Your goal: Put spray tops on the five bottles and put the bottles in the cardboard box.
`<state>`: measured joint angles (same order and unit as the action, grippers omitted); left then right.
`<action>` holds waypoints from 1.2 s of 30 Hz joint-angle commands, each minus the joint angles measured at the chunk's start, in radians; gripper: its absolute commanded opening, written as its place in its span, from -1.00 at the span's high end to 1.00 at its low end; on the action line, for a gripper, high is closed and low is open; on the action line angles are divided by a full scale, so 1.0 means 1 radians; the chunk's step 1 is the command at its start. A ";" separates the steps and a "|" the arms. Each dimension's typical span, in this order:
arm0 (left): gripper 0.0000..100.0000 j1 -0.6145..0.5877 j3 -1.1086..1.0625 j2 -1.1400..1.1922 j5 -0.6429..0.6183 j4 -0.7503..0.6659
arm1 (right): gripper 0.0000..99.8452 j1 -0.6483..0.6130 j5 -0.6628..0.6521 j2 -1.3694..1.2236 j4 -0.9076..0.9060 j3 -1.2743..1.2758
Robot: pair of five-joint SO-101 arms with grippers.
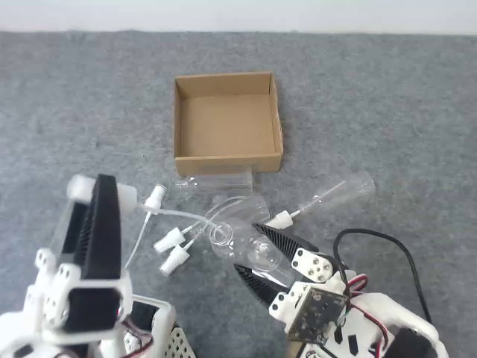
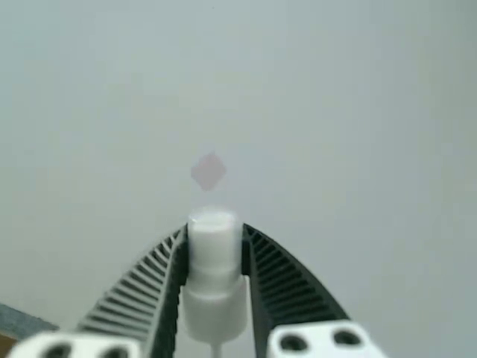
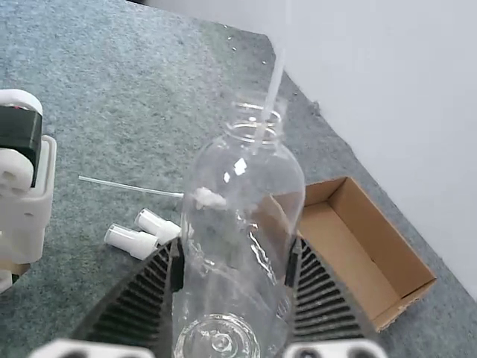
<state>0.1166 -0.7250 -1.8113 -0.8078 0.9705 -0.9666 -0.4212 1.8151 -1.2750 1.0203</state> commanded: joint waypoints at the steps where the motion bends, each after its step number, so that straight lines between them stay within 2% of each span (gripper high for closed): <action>1: 0.97 0.008 -0.030 -0.011 0.034 -0.055 | 0.95 -0.013 -0.003 -0.001 0.033 -0.012; 9: 0.97 0.126 -0.036 -0.011 0.038 -0.055 | 0.95 -0.013 -0.002 -0.001 0.033 -0.012; 23: 0.97 0.150 -0.054 -0.009 0.038 -0.061 | 0.95 -0.010 -0.002 -0.001 0.031 -0.012; 29: 0.97 0.249 -0.059 -0.008 0.040 -0.060 | 0.95 -0.008 -0.002 -0.001 0.030 -0.009; 36: 0.97 0.381 -0.107 -0.009 0.204 -0.003 | 0.95 0.016 -0.002 0.001 0.028 -0.011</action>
<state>0.4235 -0.8032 -1.8113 -0.6805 0.9444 -0.9651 -0.4227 1.8151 -1.2750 1.0203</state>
